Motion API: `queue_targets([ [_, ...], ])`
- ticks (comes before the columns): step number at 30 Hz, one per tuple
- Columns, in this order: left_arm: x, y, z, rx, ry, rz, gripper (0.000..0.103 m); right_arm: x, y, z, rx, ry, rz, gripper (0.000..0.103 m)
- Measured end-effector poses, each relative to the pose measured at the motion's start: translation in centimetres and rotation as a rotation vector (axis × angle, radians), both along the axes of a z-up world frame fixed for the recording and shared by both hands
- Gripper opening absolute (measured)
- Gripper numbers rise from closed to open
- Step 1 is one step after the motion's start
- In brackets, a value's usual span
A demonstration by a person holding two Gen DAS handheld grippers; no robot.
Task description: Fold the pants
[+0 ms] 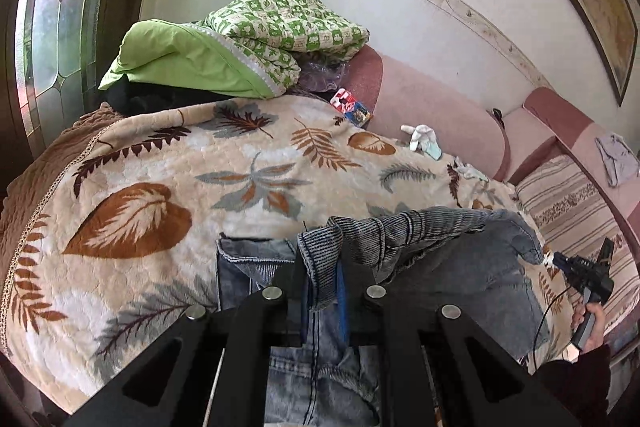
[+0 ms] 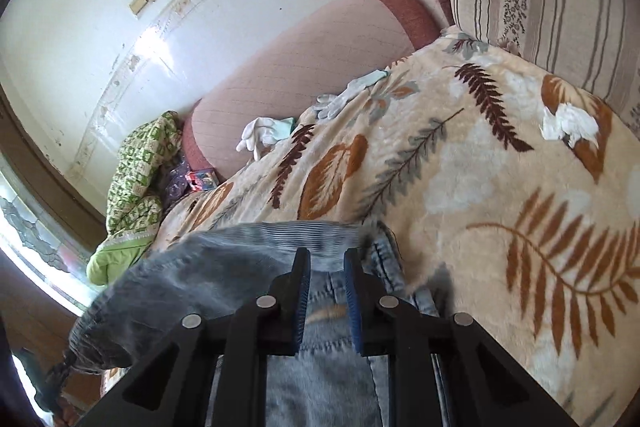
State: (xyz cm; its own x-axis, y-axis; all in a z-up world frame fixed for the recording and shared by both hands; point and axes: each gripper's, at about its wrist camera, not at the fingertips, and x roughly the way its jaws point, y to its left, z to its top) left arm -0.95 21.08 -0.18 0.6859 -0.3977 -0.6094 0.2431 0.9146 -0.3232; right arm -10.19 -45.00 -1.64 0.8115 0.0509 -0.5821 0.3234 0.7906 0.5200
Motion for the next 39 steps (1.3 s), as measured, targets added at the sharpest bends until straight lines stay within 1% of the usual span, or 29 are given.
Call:
queue_targets([
  [2, -0.4, 0.0, -0.7, 0.006, 0.024, -0.001, 0.011, -0.7, 0.1, -0.1, 0.001, 0.024, 0.001, 0.018],
  [4, -0.4, 0.1, -1.4, 0.005, 0.044, 0.011, 0.011, -1.1, -0.5, -0.8, 0.065, 0.052, -0.013, 0.020],
  [5, -0.3, 0.2, -1.6, -0.010, 0.054, 0.012, 0.011, -1.2, -1.1, -1.2, 0.103, 0.065, -0.030, 0.020],
  [6, -0.3, 0.2, -1.7, -0.024, 0.060, 0.010, 0.011, -1.3, -1.7, -1.5, 0.129, 0.078, -0.050, 0.022],
  [8, -0.5, -0.2, -1.8, -0.015, 0.056, 0.007, 0.011, -1.3, -2.6, -2.3, 0.165, 0.112, -0.083, 0.037],
  [9, -0.6, -0.5, -1.7, -0.002, 0.052, 0.008, 0.011, -1.1, -2.9, -2.8, 0.186, 0.124, -0.088, 0.061],
  [10, -0.6, -0.7, -1.6, 0.008, 0.046, 0.011, 0.011, -1.0, -3.0, -3.3, 0.219, 0.140, -0.089, 0.074],
  [11, -0.7, -0.8, -1.4, 0.010, 0.041, 0.012, 0.011, -0.9, -3.3, -3.8, 0.257, 0.151, -0.090, 0.074],
  [13, -0.5, -0.7, -1.2, 0.002, 0.041, 0.015, 0.011, -0.8, -3.5, -4.4, 0.326, 0.120, -0.075, 0.074],
  [16, -0.3, -0.4, -1.0, -0.008, 0.046, 0.028, 0.011, 0.0, -3.5, -5.3, 0.374, 0.108, -0.064, 0.074],
  [17, -0.3, -0.3, -0.9, -0.013, 0.046, 0.033, 0.011, 0.5, -3.5, -5.7, 0.403, 0.109, -0.061, 0.074],
  [19, -0.1, -0.2, -0.9, -0.019, 0.048, 0.039, 0.011, 1.5, -3.5, -7.0, 0.451, 0.142, -0.070, 0.074],
  [20, -0.1, -0.2, -0.9, -0.021, 0.051, 0.042, 0.011, 2.1, -3.4, -7.8, 0.480, 0.164, -0.070, 0.073],
  [22, -0.1, -0.3, -1.0, -0.022, 0.055, 0.044, 0.011, 3.1, -3.2, -8.9, 0.533, 0.178, -0.066, 0.070],
  [24, 0.0, -0.3, -1.1, -0.023, 0.057, 0.042, 0.011, 3.8, -3.2, -9.3, 0.526, 0.180, -0.093, 0.066],
  [26, 0.1, -0.2, -1.2, -0.024, 0.061, 0.044, 0.011, 4.1, -3.1, -9.3, 0.499, 0.168, -0.114, 0.053],
  [27, 0.2, -0.2, -1.3, -0.026, 0.065, 0.047, 0.011, 4.2, -3.1, -9.4, 0.477, 0.178, -0.126, 0.038],
  [28, 0.3, -0.2, -1.4, -0.031, 0.069, 0.049, 0.011, 4.2, -3.1, -9.6, 0.462, 0.196, -0.134, 0.032],
  [29, 0.4, -0.1, -1.4, -0.038, 0.073, 0.051, 0.011, 4.1, -3.2, -10.0, 0.466, 0.206, -0.139, 0.029],
  [30, 0.5, 0.0, -1.5, -0.044, 0.075, 0.052, 0.011, 4.0, -3.3, -10.2, 0.468, 0.212, -0.145, 0.022],
  [32, 0.5, 0.0, -1.5, -0.049, 0.074, 0.056, 0.011, 3.5, -3.4, -9.9, 0.455, 0.191, -0.149, 0.018],
  [33, 0.5, 0.1, -1.4, -0.050, 0.073, 0.059, 0.011, 3.2, -3.3, -9.4, 0.439, 0.166, -0.146, 0.016],
  [36, 0.2, 0.4, -1.2, -0.055, 0.073, 0.060, 0.011, 1.7, -3.0, -7.2, 0.390, 0.074, -0.133, 0.014],
  [39, -0.1, 0.8, -1.1, -0.061, 0.075, 0.064, 0.011, -0.3, -2.6, -5.8, 0.400, -0.010, -0.127, 0.014],
])
